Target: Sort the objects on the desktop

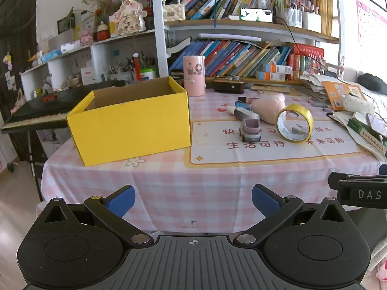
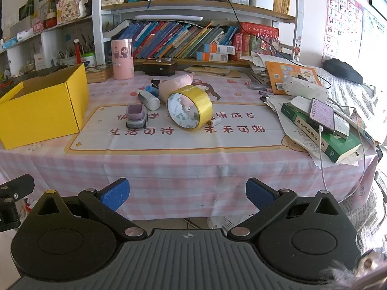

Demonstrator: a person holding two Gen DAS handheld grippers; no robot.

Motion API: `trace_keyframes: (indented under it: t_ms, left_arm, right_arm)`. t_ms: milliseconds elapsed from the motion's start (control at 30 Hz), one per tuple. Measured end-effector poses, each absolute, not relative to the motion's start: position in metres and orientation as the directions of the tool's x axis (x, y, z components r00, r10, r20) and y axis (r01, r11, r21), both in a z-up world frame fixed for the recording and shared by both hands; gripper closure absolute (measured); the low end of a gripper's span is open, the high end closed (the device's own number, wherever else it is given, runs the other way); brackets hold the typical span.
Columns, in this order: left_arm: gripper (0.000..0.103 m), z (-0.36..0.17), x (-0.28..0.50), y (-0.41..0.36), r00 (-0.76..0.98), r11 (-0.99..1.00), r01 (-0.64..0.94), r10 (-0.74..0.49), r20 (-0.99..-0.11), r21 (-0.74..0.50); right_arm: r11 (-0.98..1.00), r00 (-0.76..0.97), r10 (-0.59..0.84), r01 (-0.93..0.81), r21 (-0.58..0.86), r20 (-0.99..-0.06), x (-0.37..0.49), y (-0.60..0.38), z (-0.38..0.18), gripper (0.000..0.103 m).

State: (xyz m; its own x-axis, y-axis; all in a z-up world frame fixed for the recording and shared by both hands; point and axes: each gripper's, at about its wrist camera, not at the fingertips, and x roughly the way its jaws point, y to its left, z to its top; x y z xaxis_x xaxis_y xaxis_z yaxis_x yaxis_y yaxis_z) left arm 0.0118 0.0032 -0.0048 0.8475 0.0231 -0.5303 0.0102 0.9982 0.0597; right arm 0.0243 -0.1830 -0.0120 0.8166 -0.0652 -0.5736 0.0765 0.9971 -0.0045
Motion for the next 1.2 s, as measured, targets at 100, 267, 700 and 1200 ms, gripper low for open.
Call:
trace_keyframes:
  t_ms: [100,267,700,1200]
  left_arm:
    - [0.000,-0.0053,0.0123,0.0024,0.846,0.998,0.009,0.025,-0.532,0.061]
    - [0.000,-0.0047,0.0142,0.0016,0.844,0.998,0.011,0.024,-0.536,0.062]
    - [0.000,-0.0061,0.0174,0.0021,0.839,0.998,0.008,0.027,-0.544,0.062]
    - [0.000,-0.0062,0.0175,0.0021,0.838,0.998,0.007,0.028,-0.545,0.062]
  right_arm:
    - [0.997,0.816,-0.065,0.076,-0.005,-0.574,0.0238,-0.1836,-0.0105,0.000]
    - [0.997,0.817,-0.065,0.076,-0.004,-0.573,0.0275,-0.1860,-0.0107,0.000]
    - [0.997,0.818,-0.061,0.073,-0.003,-0.573,0.0290,-0.1868,-0.0111,0.000]
    - [0.998,0.823,-0.051,0.061,-0.002,-0.565,0.0305,-0.1824,-0.0078,0.000]
